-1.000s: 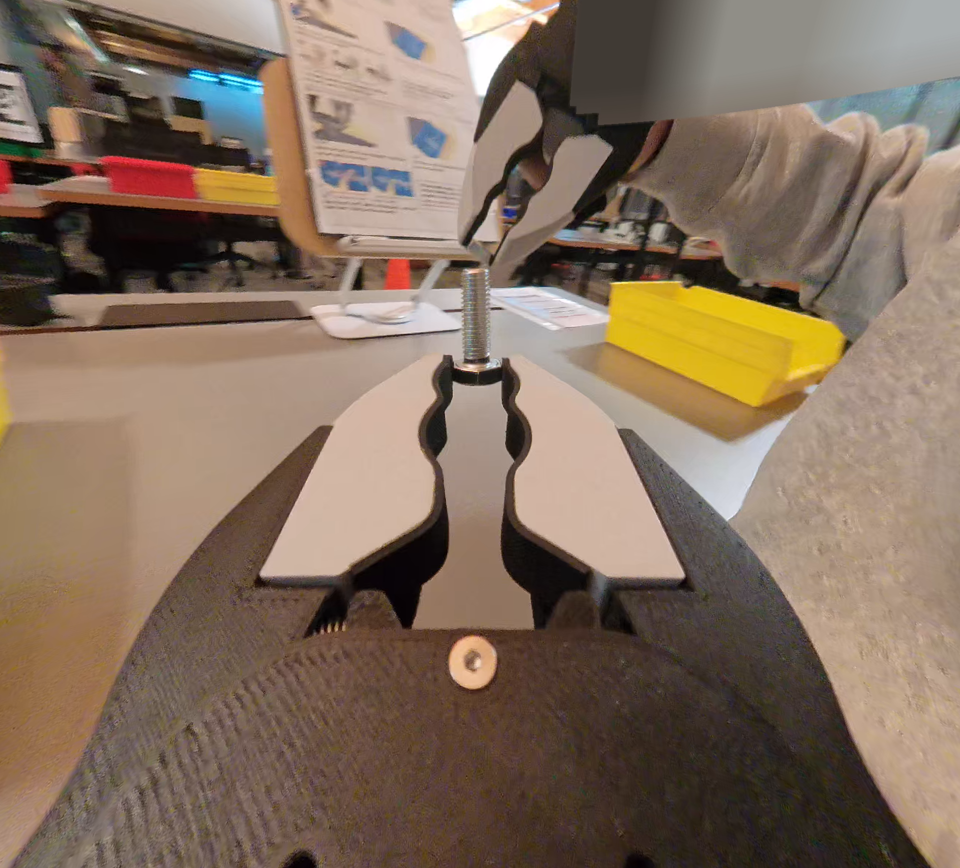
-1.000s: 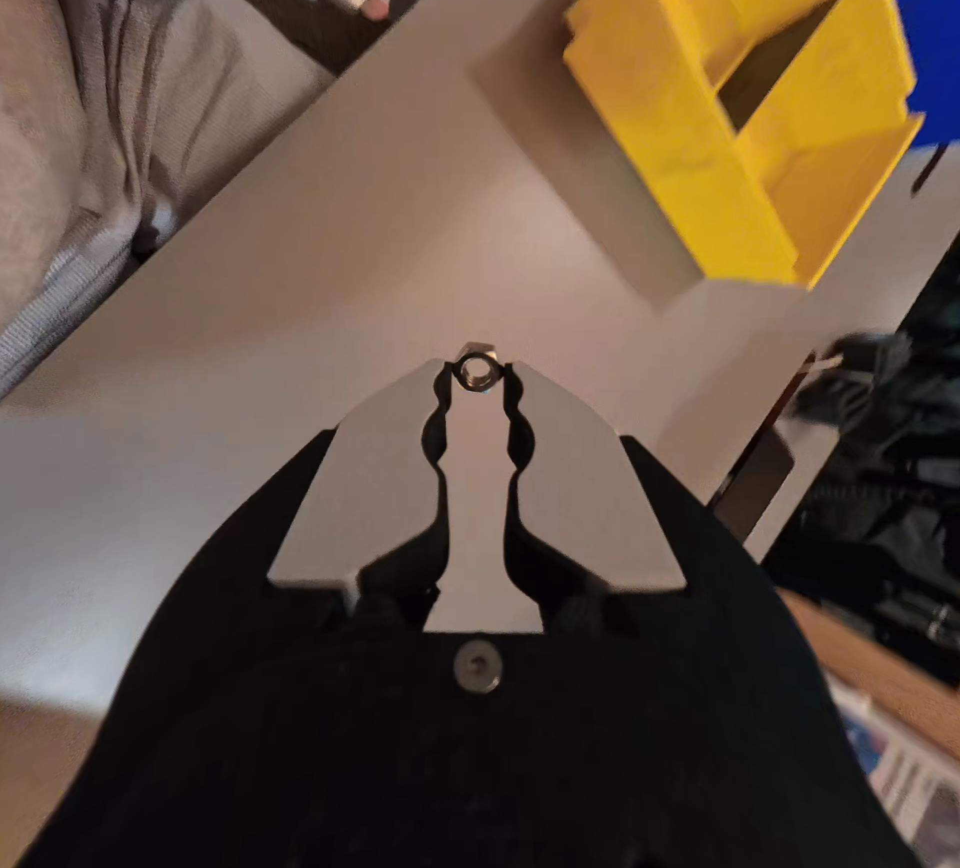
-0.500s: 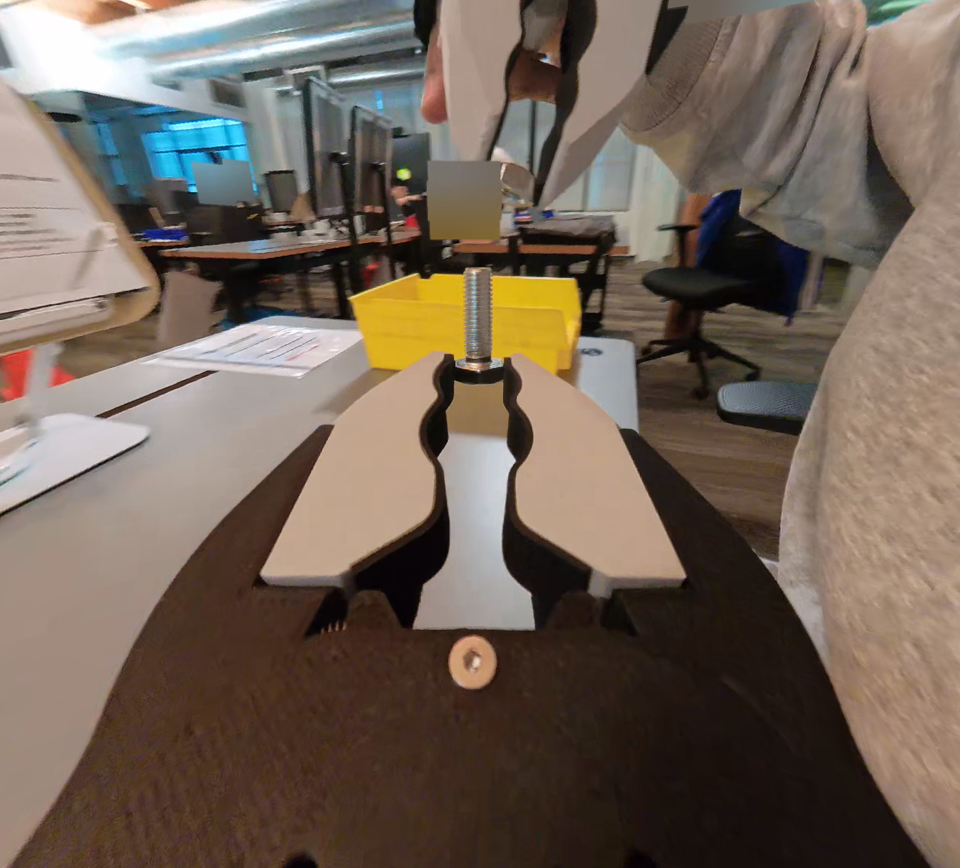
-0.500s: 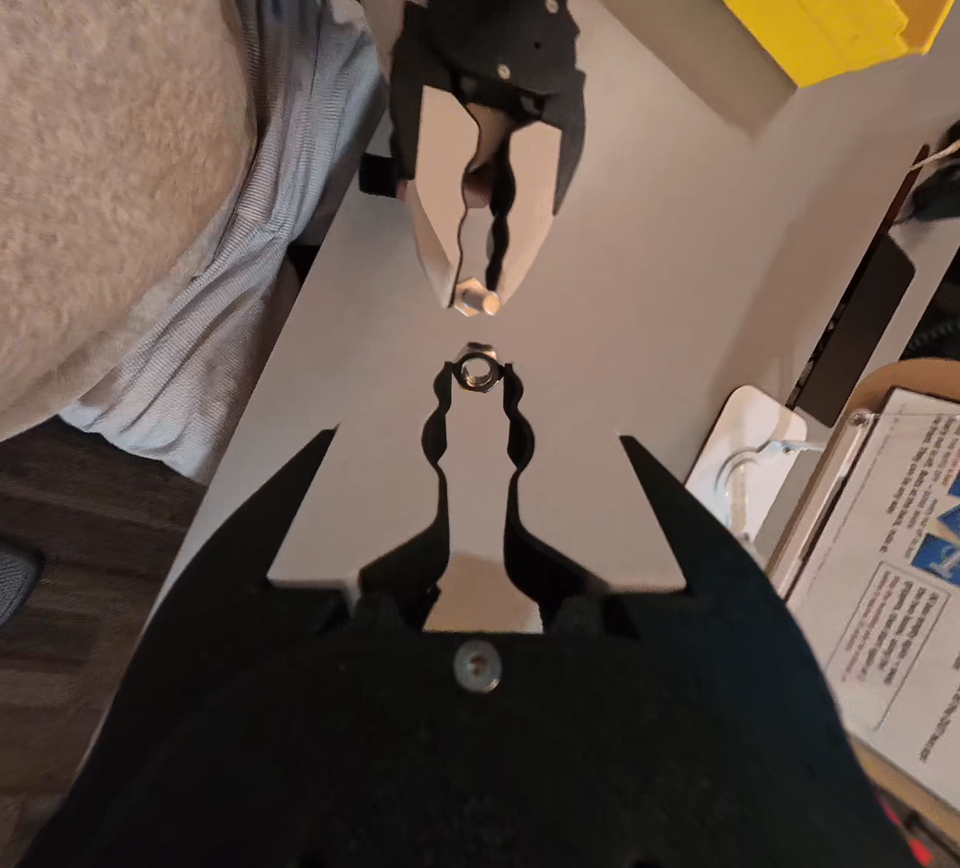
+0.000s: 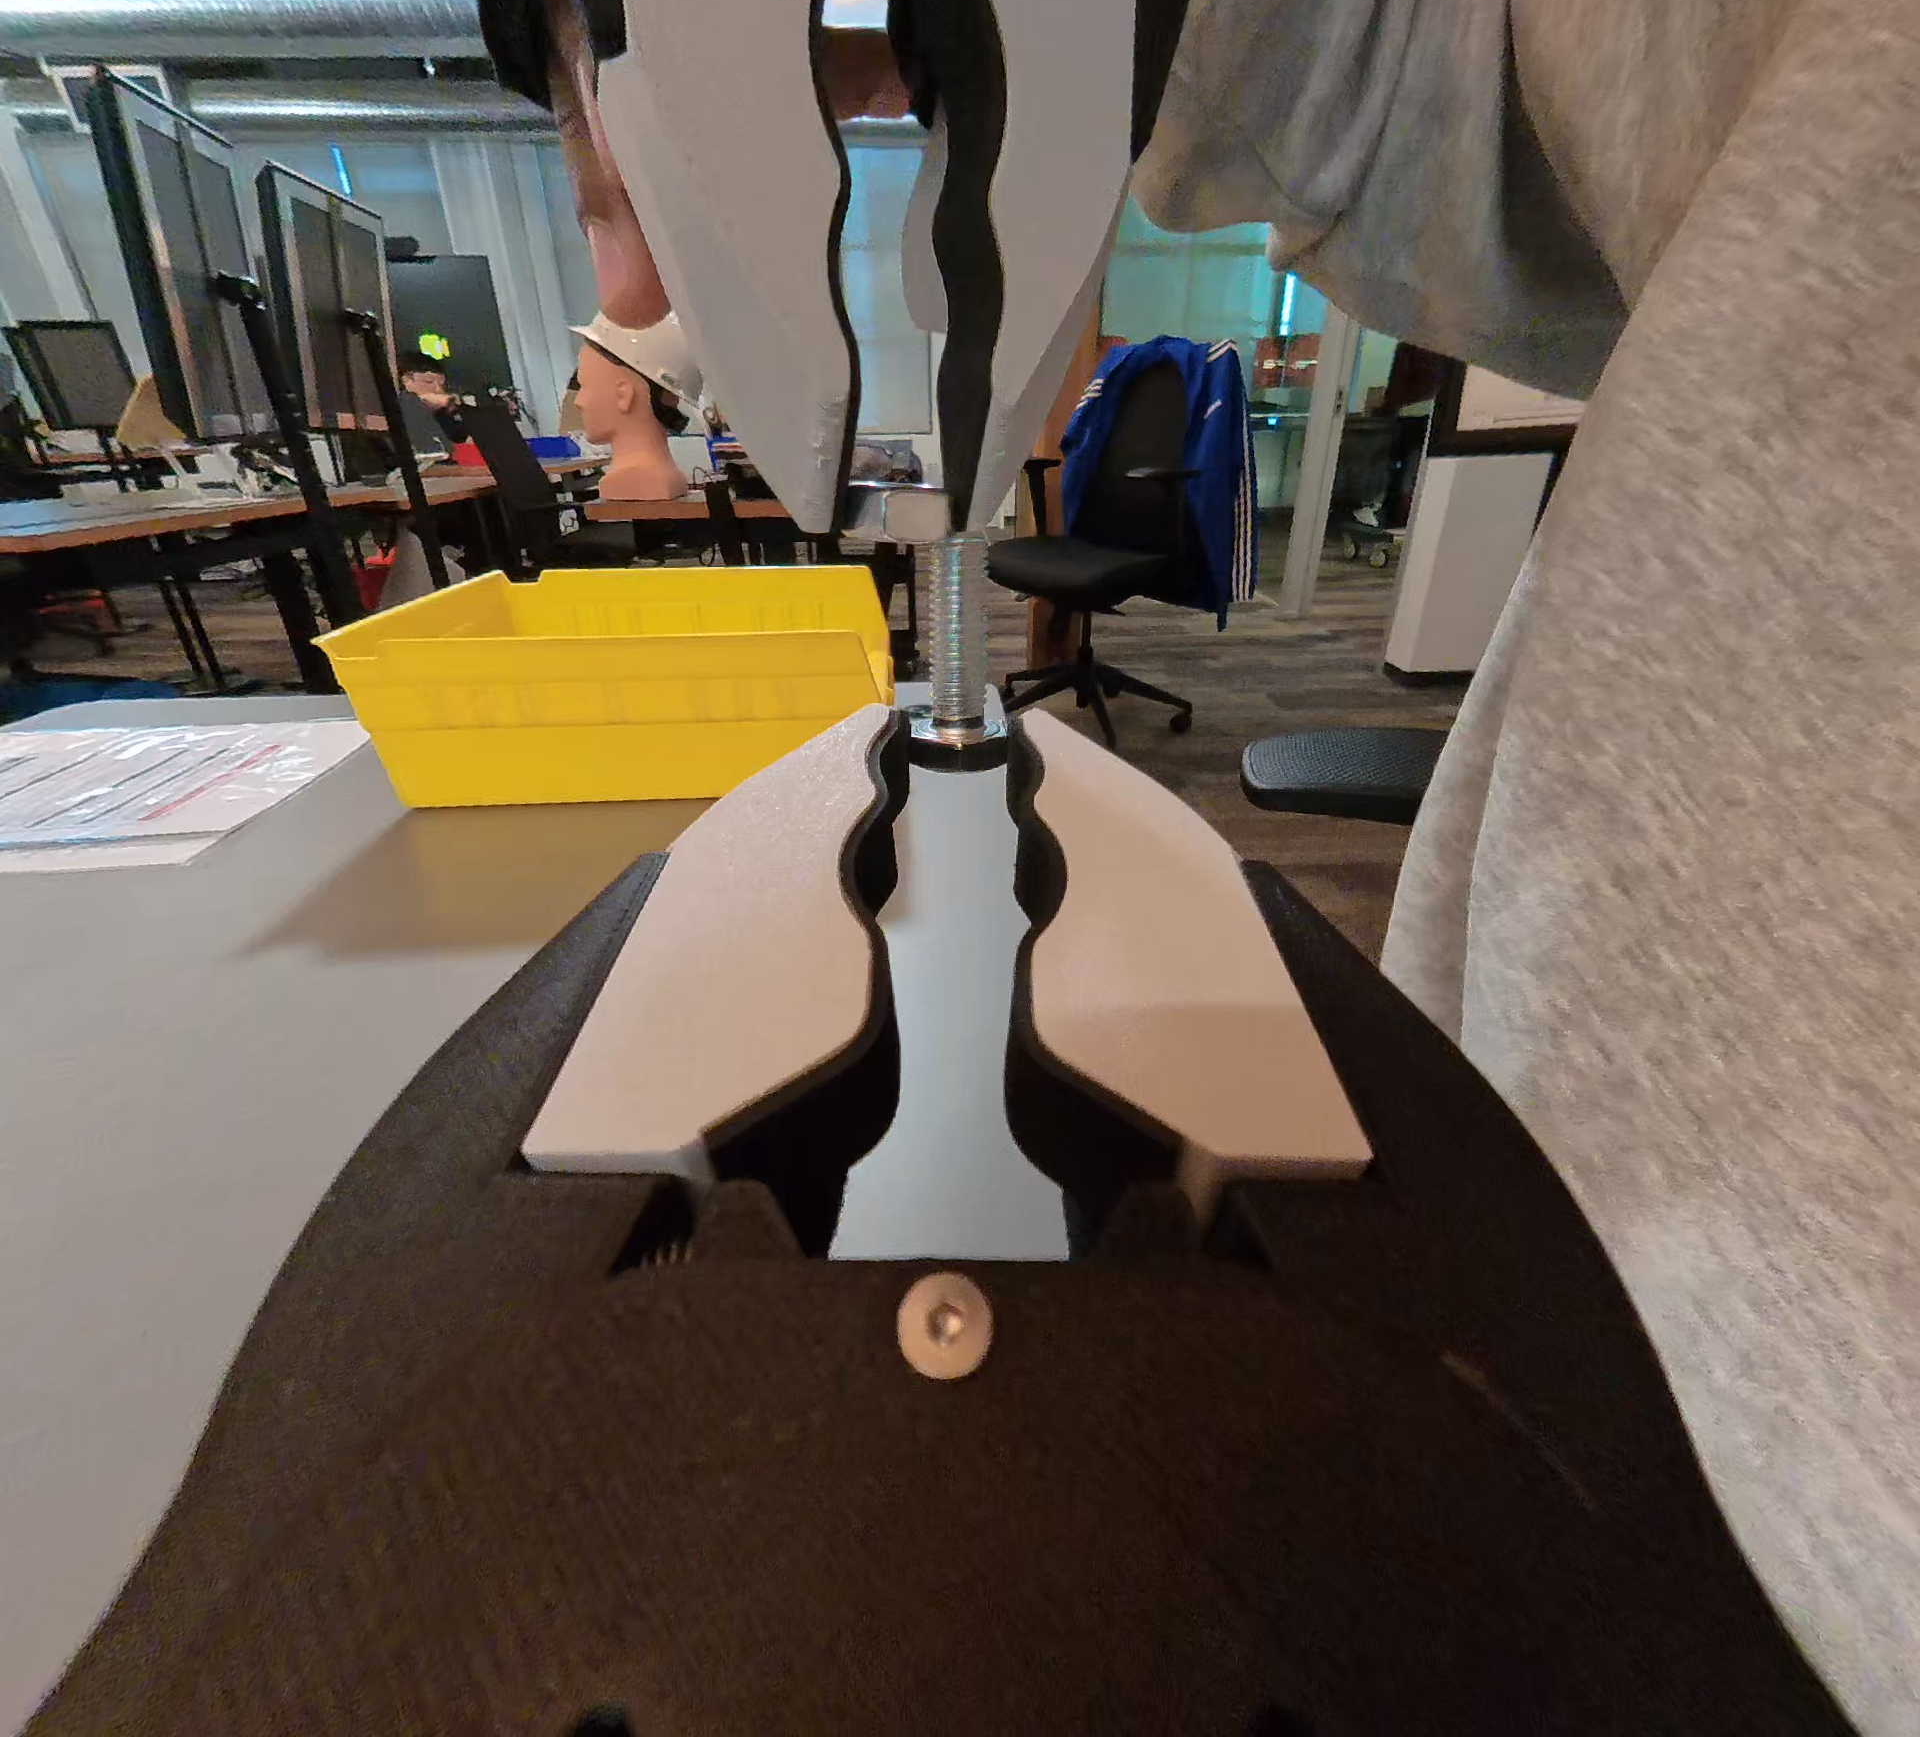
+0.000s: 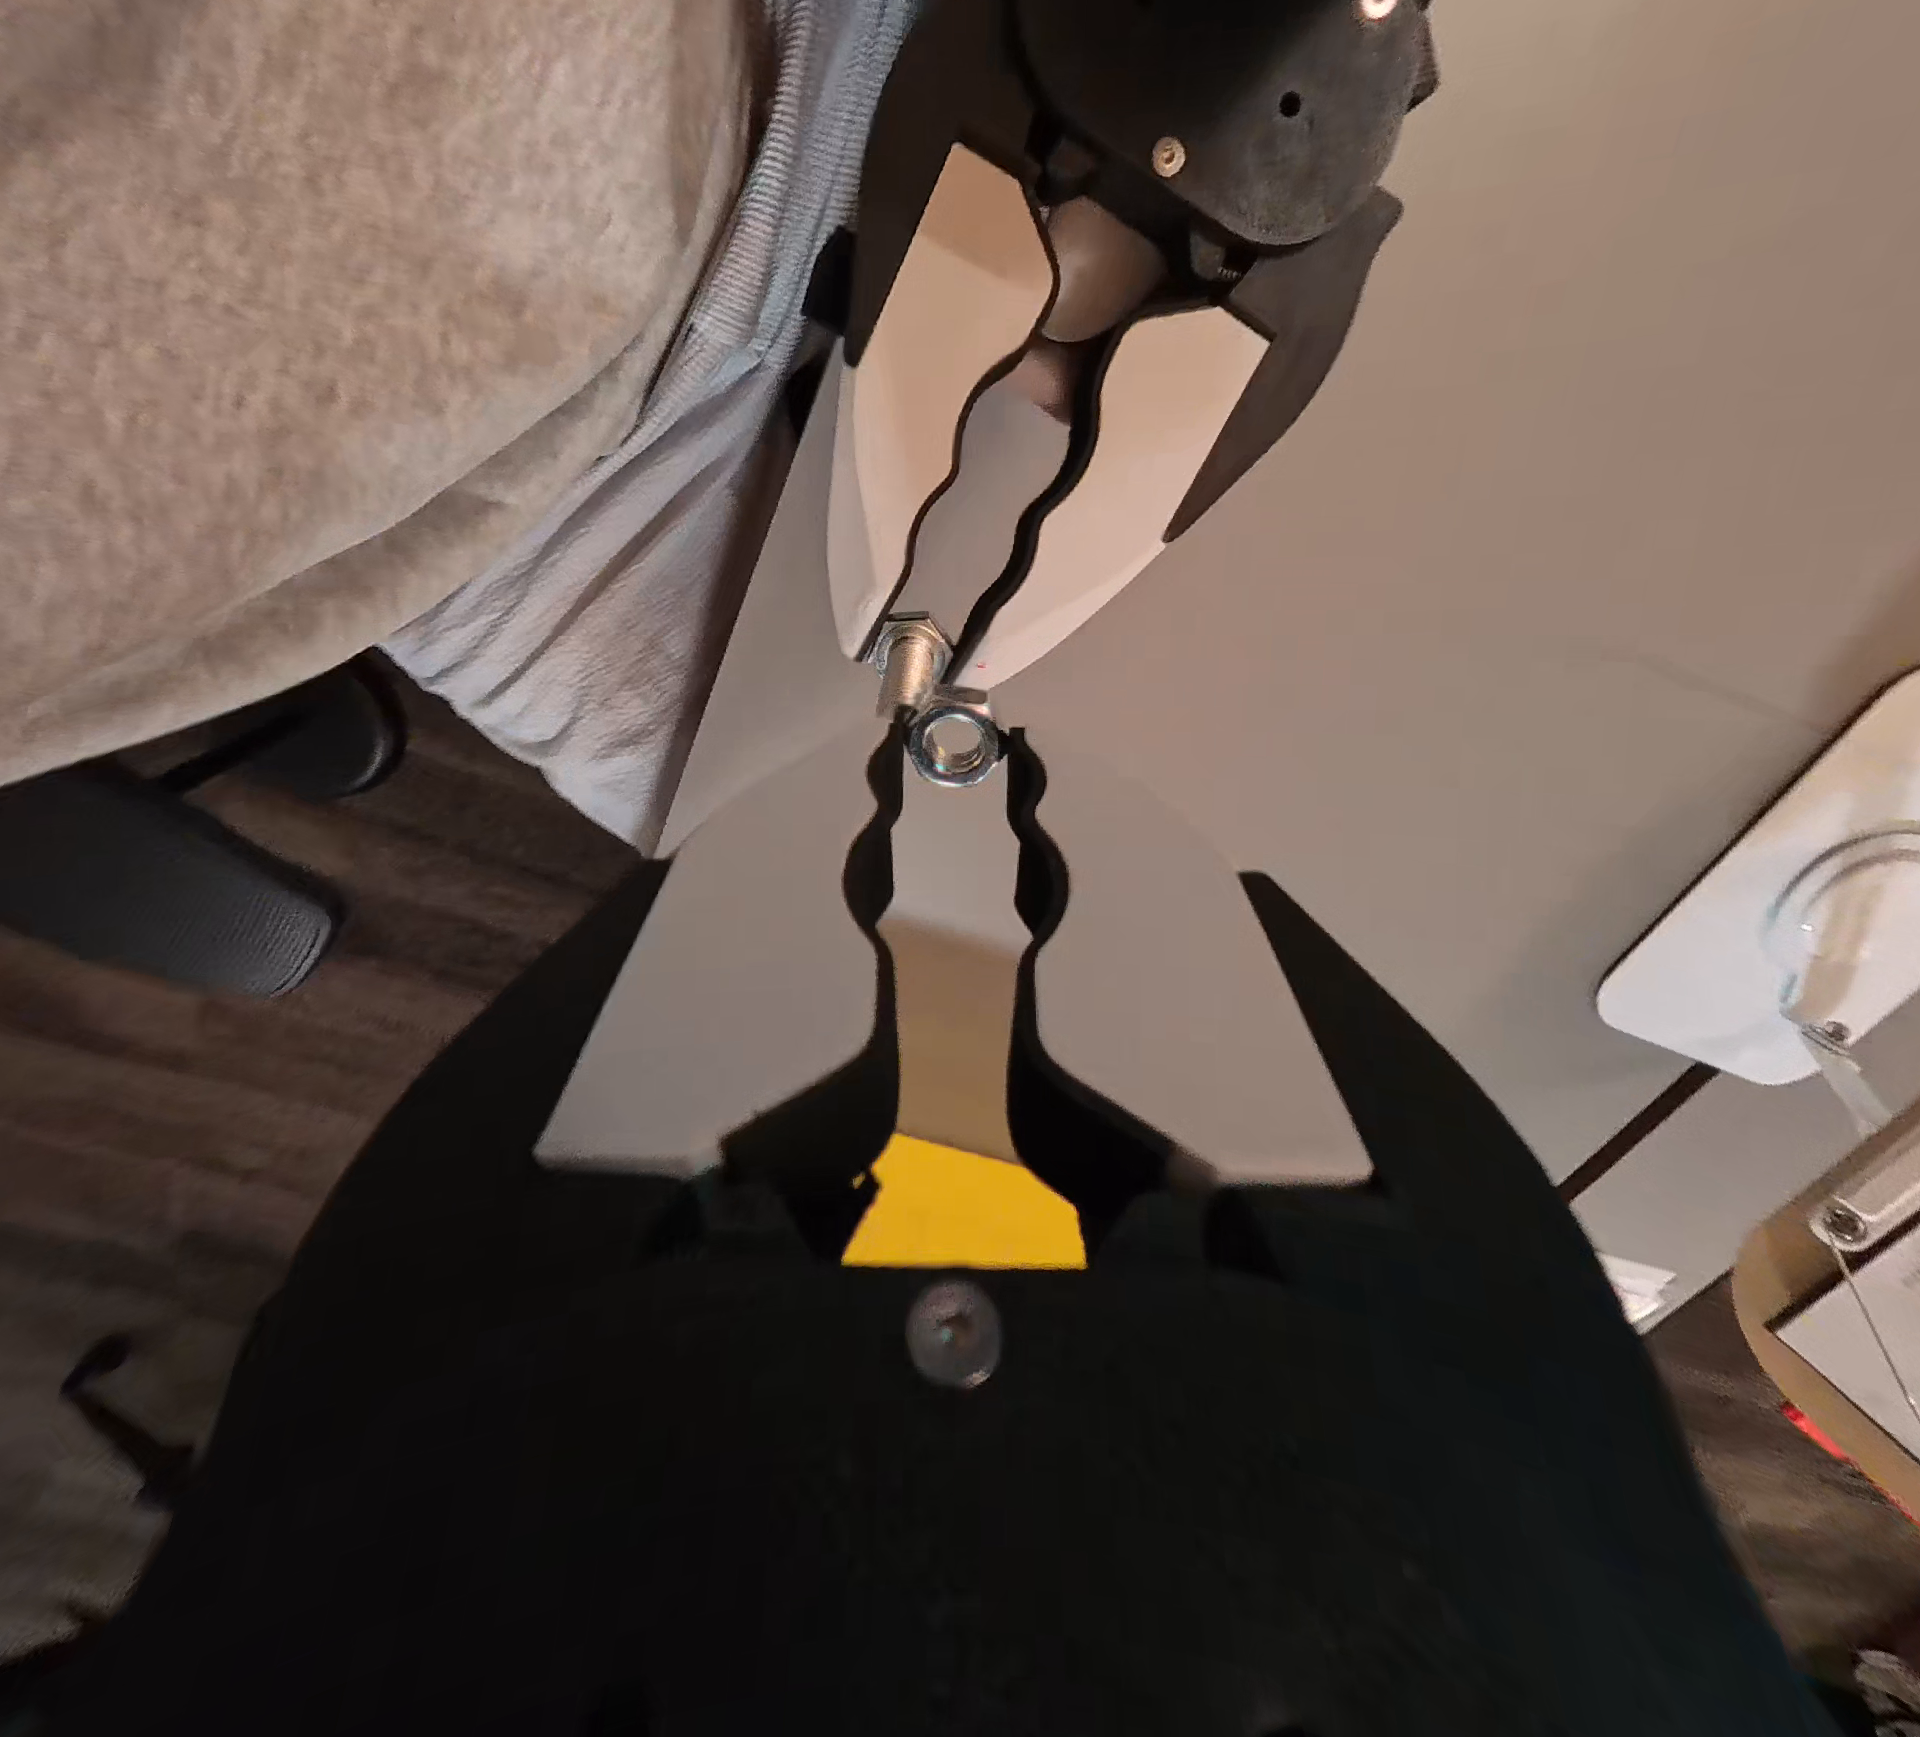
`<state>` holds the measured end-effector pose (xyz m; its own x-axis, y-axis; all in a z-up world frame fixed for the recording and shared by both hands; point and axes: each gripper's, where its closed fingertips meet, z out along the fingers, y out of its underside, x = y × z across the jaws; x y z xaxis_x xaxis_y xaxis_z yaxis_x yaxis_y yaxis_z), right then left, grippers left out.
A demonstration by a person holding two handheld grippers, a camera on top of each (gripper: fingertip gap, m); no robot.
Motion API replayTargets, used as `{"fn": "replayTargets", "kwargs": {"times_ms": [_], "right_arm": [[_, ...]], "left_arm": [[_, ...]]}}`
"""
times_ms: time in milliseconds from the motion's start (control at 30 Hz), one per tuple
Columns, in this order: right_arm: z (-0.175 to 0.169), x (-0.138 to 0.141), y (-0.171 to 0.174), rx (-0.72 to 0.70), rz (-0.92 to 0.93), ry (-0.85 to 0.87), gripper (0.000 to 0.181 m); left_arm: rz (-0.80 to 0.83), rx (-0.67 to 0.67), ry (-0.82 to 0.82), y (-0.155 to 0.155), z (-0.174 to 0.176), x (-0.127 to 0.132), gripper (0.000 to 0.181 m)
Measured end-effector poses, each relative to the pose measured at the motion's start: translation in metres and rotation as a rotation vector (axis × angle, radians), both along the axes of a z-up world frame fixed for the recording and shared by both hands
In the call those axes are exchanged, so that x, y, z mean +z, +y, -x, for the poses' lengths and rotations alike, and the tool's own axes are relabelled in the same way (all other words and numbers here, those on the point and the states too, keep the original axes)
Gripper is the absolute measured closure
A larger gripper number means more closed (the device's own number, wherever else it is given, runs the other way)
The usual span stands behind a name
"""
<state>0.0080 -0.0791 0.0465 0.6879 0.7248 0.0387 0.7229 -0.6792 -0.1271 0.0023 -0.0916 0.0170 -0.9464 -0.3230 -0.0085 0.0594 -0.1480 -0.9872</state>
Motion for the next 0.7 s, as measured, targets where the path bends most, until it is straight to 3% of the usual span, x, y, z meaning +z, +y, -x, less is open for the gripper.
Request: {"fn": "replayTargets", "kwargs": {"times_ms": [700], "right_arm": [[0.002,0.008,0.010,0.030,0.056,0.011,0.162]], "left_arm": [[0.107,0.012,0.033,0.015,-0.005,0.012,0.162]]}}
